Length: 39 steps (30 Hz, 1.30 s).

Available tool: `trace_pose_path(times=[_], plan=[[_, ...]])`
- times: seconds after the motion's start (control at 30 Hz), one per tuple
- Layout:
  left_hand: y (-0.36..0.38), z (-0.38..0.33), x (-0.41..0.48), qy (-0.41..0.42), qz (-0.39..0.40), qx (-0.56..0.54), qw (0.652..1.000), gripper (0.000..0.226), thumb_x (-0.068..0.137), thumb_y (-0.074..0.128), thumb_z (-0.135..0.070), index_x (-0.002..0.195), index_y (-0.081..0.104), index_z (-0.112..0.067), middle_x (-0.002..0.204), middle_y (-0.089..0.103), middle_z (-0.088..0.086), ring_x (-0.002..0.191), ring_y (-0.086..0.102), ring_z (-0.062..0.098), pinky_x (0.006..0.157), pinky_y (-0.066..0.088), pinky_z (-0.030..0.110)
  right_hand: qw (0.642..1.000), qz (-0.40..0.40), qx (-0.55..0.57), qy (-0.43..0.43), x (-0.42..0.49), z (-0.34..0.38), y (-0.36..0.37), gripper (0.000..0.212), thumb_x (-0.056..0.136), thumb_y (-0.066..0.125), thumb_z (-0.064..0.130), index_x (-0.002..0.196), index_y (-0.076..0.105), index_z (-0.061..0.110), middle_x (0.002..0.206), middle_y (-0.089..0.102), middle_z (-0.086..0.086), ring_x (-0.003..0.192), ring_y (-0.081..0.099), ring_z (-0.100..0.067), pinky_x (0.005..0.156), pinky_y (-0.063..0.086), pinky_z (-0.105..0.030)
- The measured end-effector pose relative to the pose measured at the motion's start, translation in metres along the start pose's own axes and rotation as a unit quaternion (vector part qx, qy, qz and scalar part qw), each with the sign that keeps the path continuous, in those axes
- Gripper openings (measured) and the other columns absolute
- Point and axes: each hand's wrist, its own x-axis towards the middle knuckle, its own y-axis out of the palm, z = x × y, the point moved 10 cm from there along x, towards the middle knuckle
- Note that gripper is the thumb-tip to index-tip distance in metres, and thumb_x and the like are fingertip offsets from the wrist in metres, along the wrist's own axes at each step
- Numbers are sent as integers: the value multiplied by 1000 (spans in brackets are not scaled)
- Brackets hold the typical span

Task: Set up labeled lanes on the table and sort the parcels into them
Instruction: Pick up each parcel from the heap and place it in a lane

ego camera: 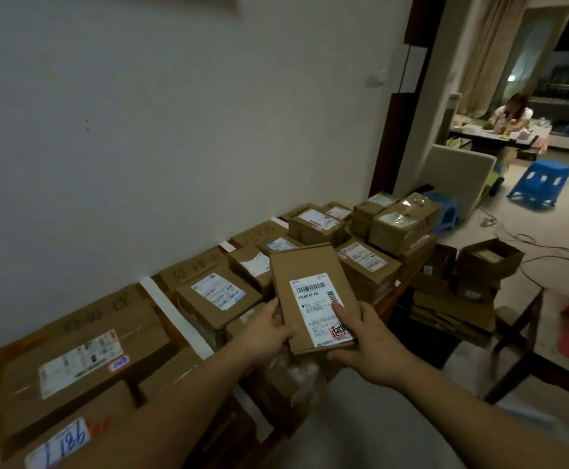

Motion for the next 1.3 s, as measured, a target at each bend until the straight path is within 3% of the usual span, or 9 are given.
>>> trace_pose_path(times=[0.23, 0.43, 0.5, 0.63, 0.83, 0.9, 1.0, 1.17, 1.3], plan=[[-9, 2, 35, -4, -92, 40, 995, 55, 89, 59, -7, 139, 39, -20, 94, 56, -19, 79, 54, -8, 59, 48, 4, 995, 13, -23, -100, 65, -17, -3, 93, 82, 68, 46, 150, 6, 38, 149, 14, -2, 131, 31, -14, 110, 31, -25], [17, 21, 50, -32, -163, 100, 981, 48, 85, 66, -23, 129, 49, -32, 106, 56, -25, 88, 50, -12, 69, 39, 6, 981, 86, -35, -169, 90, -52, 9, 91, 84, 66, 44, 151, 6, 34, 148, 16, 0, 127, 31, -7, 106, 32, -19], [31, 29, 54, -38, -177, 144, 973, 45, 83, 66, -26, 126, 53, -32, 118, 61, -16, 95, 53, -8, 73, 38, 6, 976, 105, -42, -186, 87, -65, 14, 90, 85, 64, 46, 151, 6, 32, 147, 17, 0, 127, 31, -9, 106, 32, -20], [55, 48, 59, -80, -173, 251, 949, 49, 84, 62, -39, 130, 51, -29, 128, 53, -3, 118, 48, 13, 101, 40, 29, 968, 156, -52, -189, 84, -93, 28, 91, 84, 63, 50, 152, 5, 30, 148, 14, 1, 132, 28, -13, 110, 31, -26], [36, 81, 39, -175, -215, 435, 857, 66, 86, 43, -60, 143, 26, -31, 153, 21, 2, 142, 13, 27, 112, 20, 50, 960, 207, -65, -177, 91, -117, 45, 93, 82, 60, 56, 151, 3, 33, 154, 6, -3, 138, 21, -19, 114, 27, -33], [33, 96, 35, -208, -191, 428, 858, 76, 86, 43, -62, 148, 12, -31, 158, 4, 2, 144, -1, 27, 113, 15, 51, 956, 223, -57, -180, 94, -115, 52, 91, 82, 59, 56, 151, 4, 35, 156, 6, -5, 141, 19, -21, 114, 29, -37], [32, 102, 36, -216, -178, 410, 868, 80, 86, 45, -61, 149, 7, -32, 159, -3, 0, 144, -7, 26, 114, 13, 49, 952, 241, -62, -177, 97, -111, 62, 89, 83, 59, 55, 151, 4, 37, 158, 0, -5, 144, 12, -24, 116, 26, -40], [27, 93, 33, -213, -163, 364, 892, 79, 84, 53, -56, 148, 13, -32, 158, 1, -3, 144, 2, 25, 114, 17, 45, 944, 286, -95, -135, 107, -115, 65, 106, 68, 62, 72, 149, 2, 41, 158, -17, -4, 146, -4, -31, 115, 17, -47], [5, 77, 9, -187, -193, 344, 900, 75, 83, 55, -58, 146, 22, -32, 155, 15, -4, 142, 14, 22, 114, 22, 45, 956, 210, -113, -173, 114, -78, 40, 102, 65, 43, 86, 149, 13, 36, 159, -5, 0, 145, 1, -28, 115, 11, -47]])
